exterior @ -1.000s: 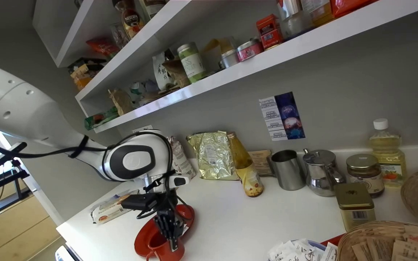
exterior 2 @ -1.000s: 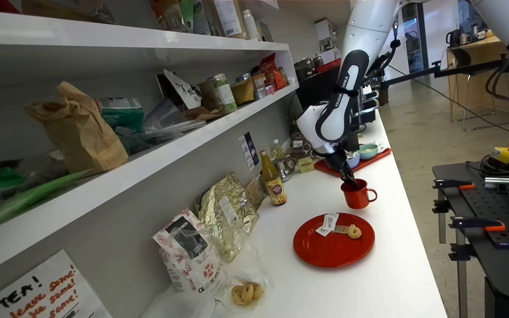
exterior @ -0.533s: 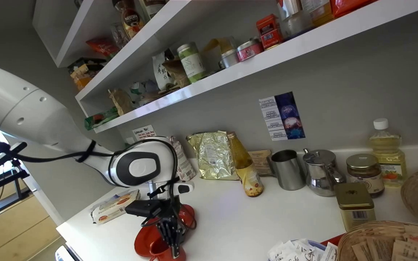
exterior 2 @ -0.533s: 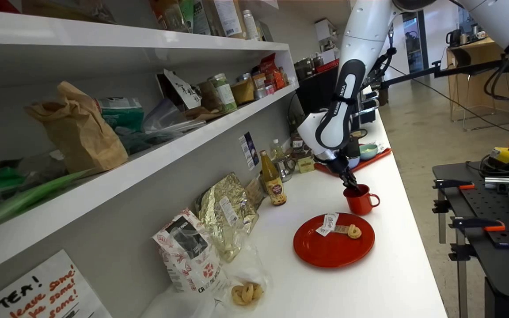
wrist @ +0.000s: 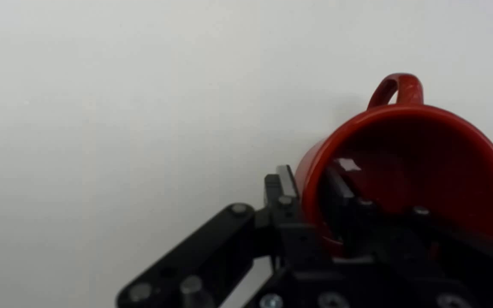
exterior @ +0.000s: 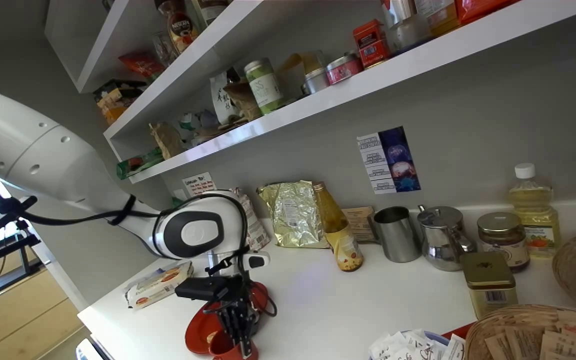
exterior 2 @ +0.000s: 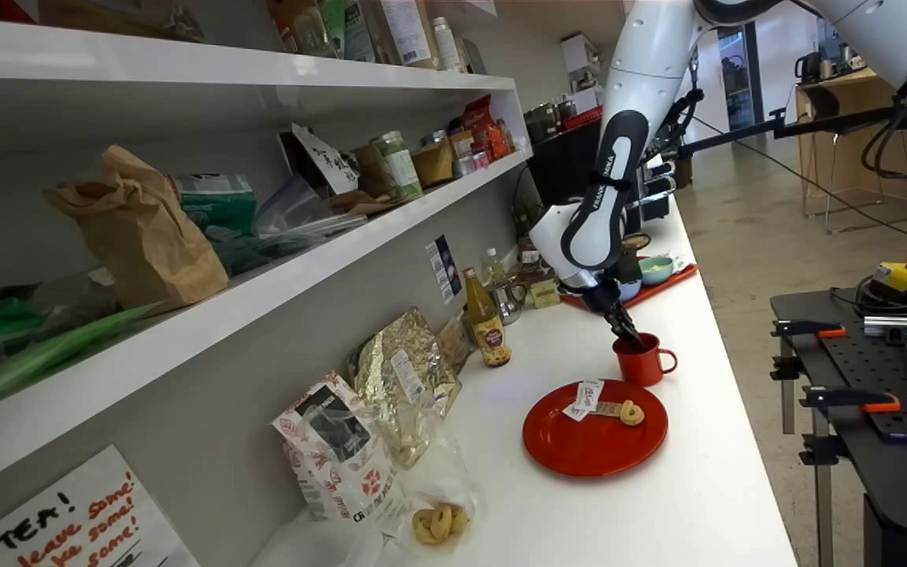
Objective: Put the cup on the counter
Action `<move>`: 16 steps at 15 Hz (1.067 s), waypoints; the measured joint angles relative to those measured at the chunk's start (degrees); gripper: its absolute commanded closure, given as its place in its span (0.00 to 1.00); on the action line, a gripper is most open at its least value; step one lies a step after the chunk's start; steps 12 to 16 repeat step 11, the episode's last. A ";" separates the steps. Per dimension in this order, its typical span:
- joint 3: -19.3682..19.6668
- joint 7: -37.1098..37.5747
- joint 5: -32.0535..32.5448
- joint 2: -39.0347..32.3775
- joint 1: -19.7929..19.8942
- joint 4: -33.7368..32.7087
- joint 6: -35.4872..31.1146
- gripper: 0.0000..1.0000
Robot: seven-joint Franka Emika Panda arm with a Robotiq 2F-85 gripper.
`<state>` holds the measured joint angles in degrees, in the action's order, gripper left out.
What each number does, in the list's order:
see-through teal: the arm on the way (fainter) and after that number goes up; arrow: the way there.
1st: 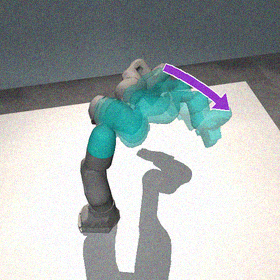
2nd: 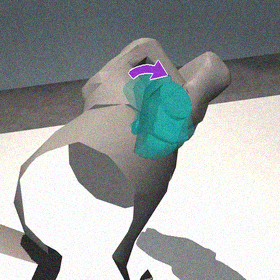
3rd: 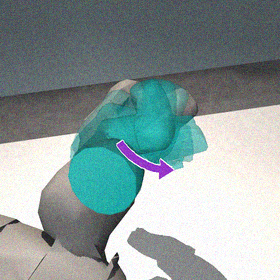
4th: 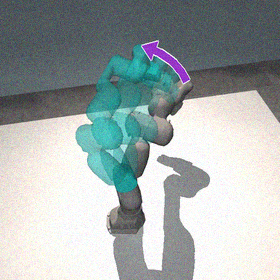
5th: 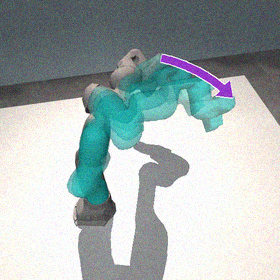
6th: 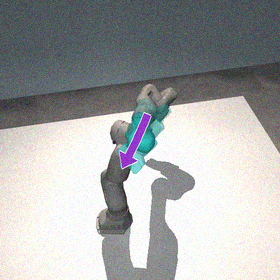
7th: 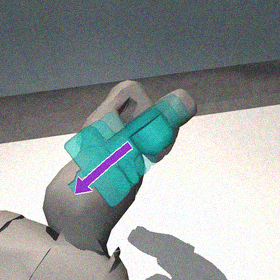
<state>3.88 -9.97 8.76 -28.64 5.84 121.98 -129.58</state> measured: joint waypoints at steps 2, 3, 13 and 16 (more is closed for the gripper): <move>0.02 0.05 0.00 0.00 0.00 0.06 0.00 0.60; 0.03 0.05 0.00 0.00 0.00 0.06 0.00 0.60; 0.05 0.05 -0.30 0.80 0.13 0.20 0.05 0.17; 0.05 0.05 -0.30 0.80 0.13 0.20 0.05 0.17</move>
